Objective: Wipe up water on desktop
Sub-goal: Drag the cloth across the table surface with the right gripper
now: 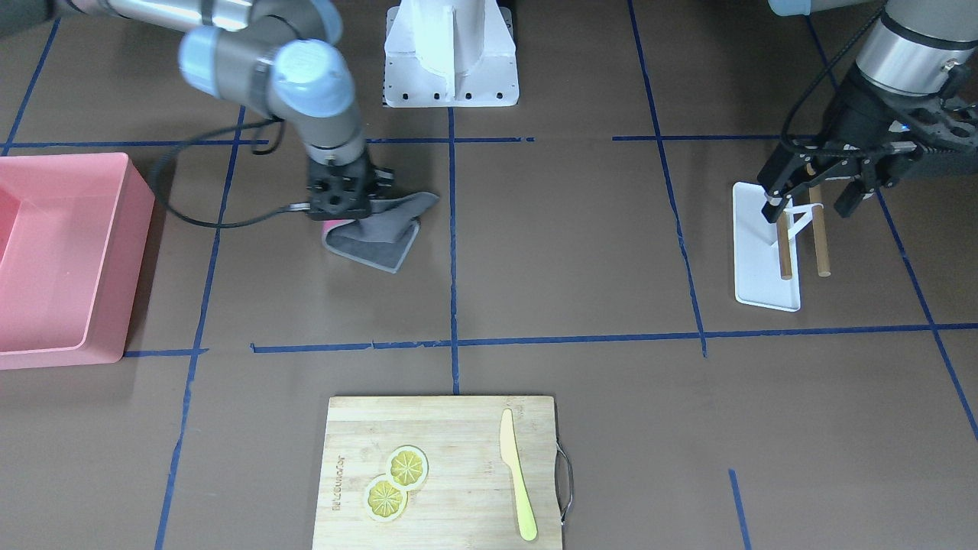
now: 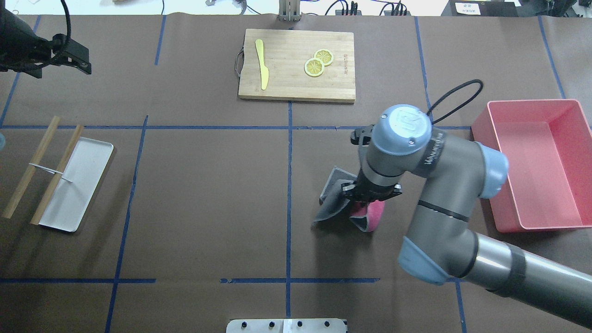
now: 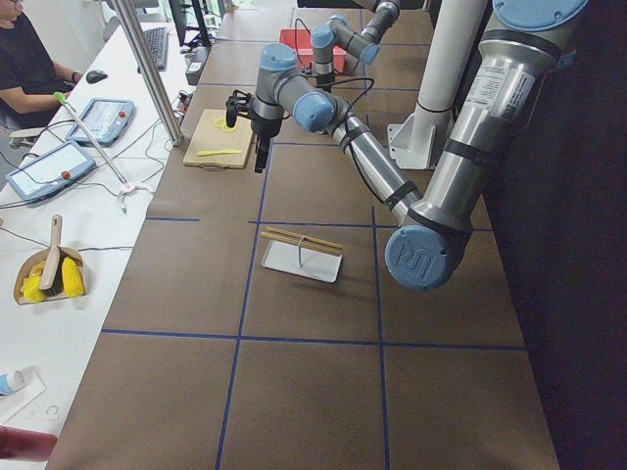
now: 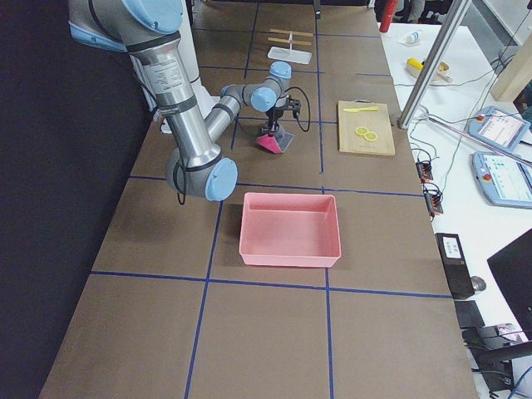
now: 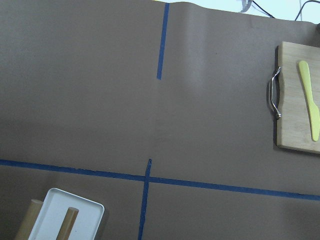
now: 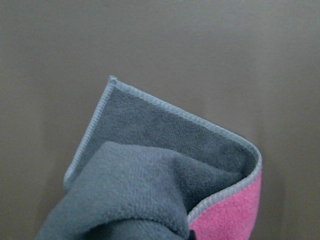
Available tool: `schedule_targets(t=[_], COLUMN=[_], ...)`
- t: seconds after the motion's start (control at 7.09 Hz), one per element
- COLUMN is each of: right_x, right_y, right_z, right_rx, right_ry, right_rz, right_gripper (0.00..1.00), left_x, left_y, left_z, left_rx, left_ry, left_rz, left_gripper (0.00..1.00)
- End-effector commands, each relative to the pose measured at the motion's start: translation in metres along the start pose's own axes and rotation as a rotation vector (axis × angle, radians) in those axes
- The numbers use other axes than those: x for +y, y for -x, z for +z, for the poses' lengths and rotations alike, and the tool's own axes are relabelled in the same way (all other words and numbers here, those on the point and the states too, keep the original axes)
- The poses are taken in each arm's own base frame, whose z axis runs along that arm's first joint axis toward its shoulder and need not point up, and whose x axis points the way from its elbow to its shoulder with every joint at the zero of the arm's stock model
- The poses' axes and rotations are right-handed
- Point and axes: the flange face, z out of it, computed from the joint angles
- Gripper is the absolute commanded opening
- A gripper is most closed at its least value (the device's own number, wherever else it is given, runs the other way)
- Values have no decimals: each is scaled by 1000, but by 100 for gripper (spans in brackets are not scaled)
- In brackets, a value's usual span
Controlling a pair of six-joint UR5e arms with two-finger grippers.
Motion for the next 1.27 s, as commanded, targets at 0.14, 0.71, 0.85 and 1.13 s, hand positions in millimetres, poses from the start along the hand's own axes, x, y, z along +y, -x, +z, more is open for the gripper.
schedule_targets(t=[0.14, 0.71, 0.85, 1.13], right_x=[17, 37, 33, 20], right_y=[-121, 53, 110, 192], right_z=[4, 20, 15, 7], right_rx=[124, 41, 15, -4], right_ry=[49, 42, 21, 22], right_rz=[-87, -2, 47, 106], right_gripper=[0, 0, 0, 0], left_x=[2, -4, -7, -6], left_y=[16, 76, 105, 165], left_z=[5, 6, 2, -2], left_rx=[-19, -77, -100, -61], left_ry=[9, 20, 25, 86], left_rz=[-2, 193, 233, 230], left_gripper=[100, 100, 100, 100])
